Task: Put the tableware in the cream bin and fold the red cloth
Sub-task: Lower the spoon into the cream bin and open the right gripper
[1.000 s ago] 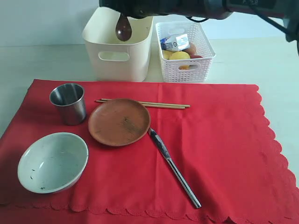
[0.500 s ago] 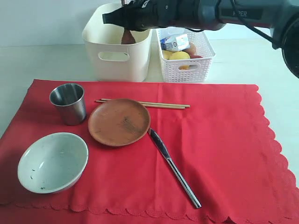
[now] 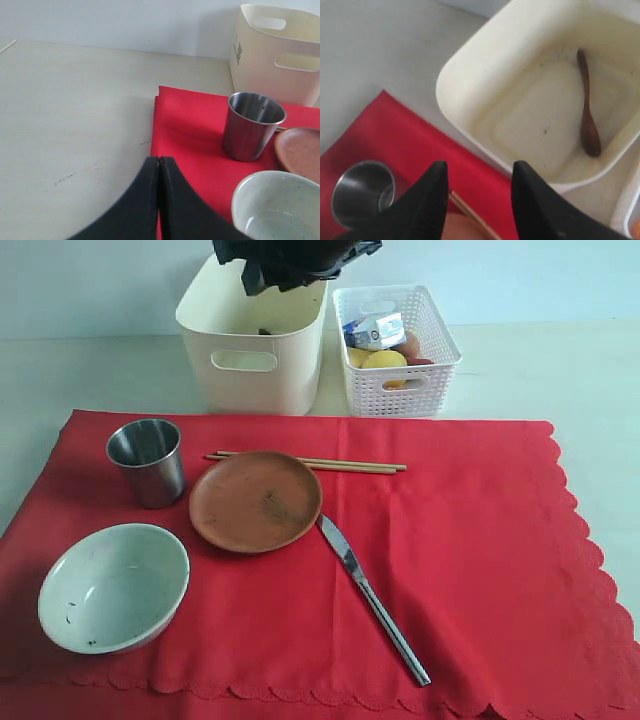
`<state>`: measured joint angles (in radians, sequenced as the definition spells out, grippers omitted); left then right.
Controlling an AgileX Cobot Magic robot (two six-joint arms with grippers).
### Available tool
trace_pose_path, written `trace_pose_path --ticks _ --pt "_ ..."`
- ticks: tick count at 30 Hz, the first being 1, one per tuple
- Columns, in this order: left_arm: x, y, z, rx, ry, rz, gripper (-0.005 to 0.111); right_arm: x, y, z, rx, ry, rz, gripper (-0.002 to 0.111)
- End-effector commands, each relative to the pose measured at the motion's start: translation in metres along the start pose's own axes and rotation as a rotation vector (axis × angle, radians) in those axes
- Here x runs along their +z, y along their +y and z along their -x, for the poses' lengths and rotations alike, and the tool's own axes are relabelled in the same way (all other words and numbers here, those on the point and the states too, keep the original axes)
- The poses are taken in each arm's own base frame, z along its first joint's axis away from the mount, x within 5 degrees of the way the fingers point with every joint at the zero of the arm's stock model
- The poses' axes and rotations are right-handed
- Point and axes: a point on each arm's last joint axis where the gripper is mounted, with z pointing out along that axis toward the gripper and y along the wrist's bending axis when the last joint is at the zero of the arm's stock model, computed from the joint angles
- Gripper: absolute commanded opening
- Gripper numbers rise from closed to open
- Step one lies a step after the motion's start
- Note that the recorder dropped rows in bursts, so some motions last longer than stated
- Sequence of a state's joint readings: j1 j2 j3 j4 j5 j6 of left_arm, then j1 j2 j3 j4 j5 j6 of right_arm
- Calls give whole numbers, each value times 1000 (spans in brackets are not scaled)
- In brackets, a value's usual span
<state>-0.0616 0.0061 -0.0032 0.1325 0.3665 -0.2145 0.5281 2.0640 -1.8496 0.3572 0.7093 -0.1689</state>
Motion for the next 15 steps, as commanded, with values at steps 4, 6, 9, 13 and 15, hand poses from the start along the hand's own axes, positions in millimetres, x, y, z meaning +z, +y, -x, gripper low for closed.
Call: trace_pose_path --ticks 4,6,9,13,15 --pt "0 0 0 -6 -11 -1 0 -25 -2 -14 25 217 -74 38" --pt "0 0 0 -6 -11 -1 0 -31 -4 -16 19 245 -106 38" --pt "0 0 0 -6 -11 -1 0 -40 -5 -20 -2 261 -134 38" --pt "0 0 0 -6 -11 -1 0 -54 -4 -24 -15 263 -150 38" --pt "0 0 0 -6 -11 -1 0 -60 -3 -27 -20 259 -152 38"
